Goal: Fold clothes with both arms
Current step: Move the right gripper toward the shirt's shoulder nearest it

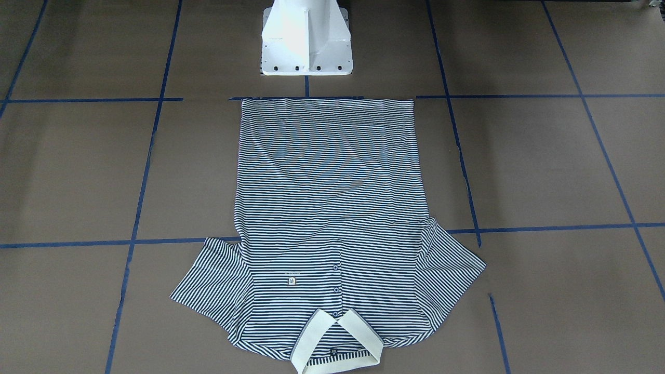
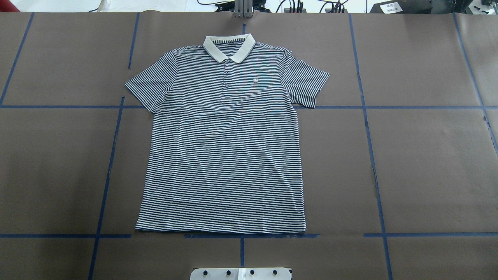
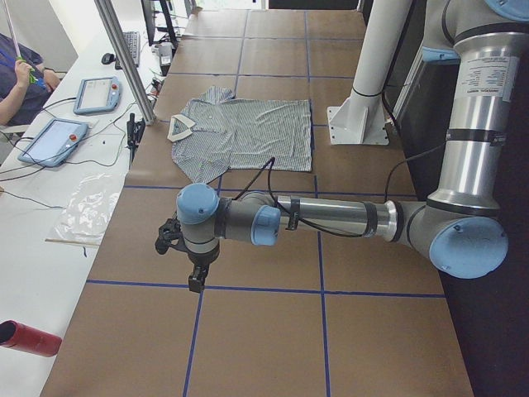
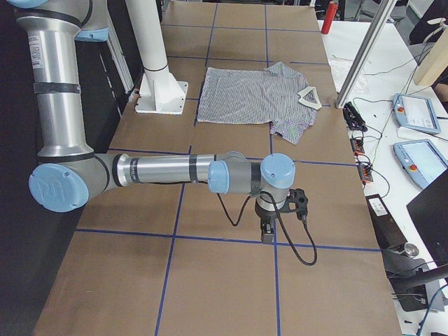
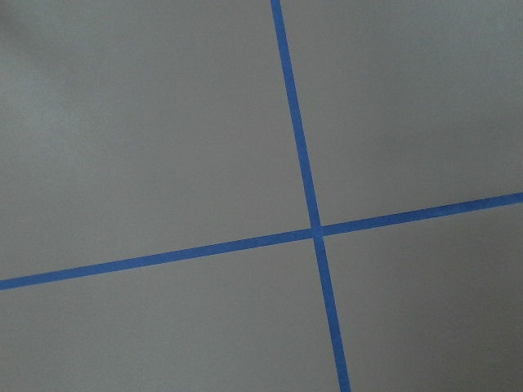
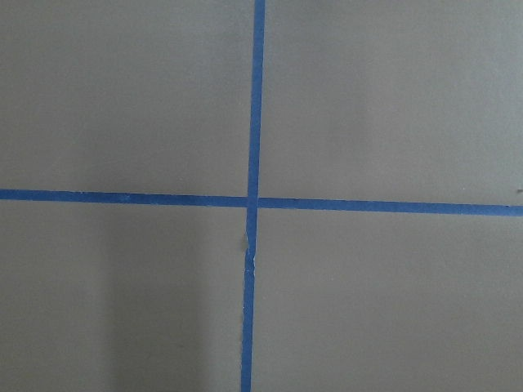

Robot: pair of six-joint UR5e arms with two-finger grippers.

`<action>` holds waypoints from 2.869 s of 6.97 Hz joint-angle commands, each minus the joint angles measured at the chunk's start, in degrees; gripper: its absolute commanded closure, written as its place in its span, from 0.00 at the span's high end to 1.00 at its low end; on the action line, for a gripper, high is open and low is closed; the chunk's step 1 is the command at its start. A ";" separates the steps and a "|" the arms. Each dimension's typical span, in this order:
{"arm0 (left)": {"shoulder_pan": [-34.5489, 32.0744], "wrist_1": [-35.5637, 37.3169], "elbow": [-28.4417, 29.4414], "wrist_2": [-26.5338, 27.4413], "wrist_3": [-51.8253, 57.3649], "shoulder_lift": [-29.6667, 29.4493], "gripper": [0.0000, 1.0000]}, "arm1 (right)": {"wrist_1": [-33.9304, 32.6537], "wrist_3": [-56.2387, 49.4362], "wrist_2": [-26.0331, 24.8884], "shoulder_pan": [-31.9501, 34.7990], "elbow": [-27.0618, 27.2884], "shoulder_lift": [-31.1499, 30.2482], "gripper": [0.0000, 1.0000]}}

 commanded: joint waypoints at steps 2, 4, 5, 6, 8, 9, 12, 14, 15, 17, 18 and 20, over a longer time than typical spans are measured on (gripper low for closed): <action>0.00 0.00 -2.97 0.50 0.00 0.00 1.00 | 0.55 0.08 0.53 -1.54 0.43 0.44 1.00; 0.70 -0.96 -5.11 -0.02 0.00 -3.93 1.00 | 7.62 3.48 1.50 -7.05 -0.27 3.49 1.00; 4.27 -6.80 -5.02 -0.29 0.17 -4.39 1.00 | 9.67 6.29 1.67 -11.26 -2.02 7.26 1.00; 8.74 -12.16 -3.97 0.49 -4.52 -4.57 1.00 | 15.44 12.76 1.50 -15.31 -5.86 12.52 1.00; 11.07 -13.71 -1.60 1.03 -6.94 -10.44 1.00 | 23.96 27.47 1.07 -21.63 -19.28 27.36 1.00; 11.51 -13.62 -0.89 1.29 -7.12 -11.50 1.00 | 31.33 35.76 -1.03 -24.81 -25.09 31.60 0.85; 11.69 -13.71 2.53 1.38 -7.03 -14.32 1.00 | 45.19 53.21 -19.90 -37.64 -34.68 38.89 0.97; 11.69 -13.71 2.89 1.29 -7.21 -15.03 1.00 | 44.59 53.60 -19.60 -38.02 -37.80 40.69 0.98; 11.69 -13.71 2.98 1.29 -7.21 -15.03 1.00 | 43.72 53.51 -18.64 -38.46 -37.80 40.35 0.98; 11.69 -13.80 3.51 1.29 -7.12 -15.03 1.00 | 39.24 51.50 -16.00 -39.60 -37.28 40.34 0.98; 11.69 -13.80 3.86 1.29 -7.12 -15.29 1.00 | 36.44 50.71 -15.64 -39.69 -37.10 40.78 0.98; 11.69 -13.80 4.04 1.29 -7.21 -15.64 1.00 | 34.92 49.47 -15.64 -40.04 -36.84 40.61 0.91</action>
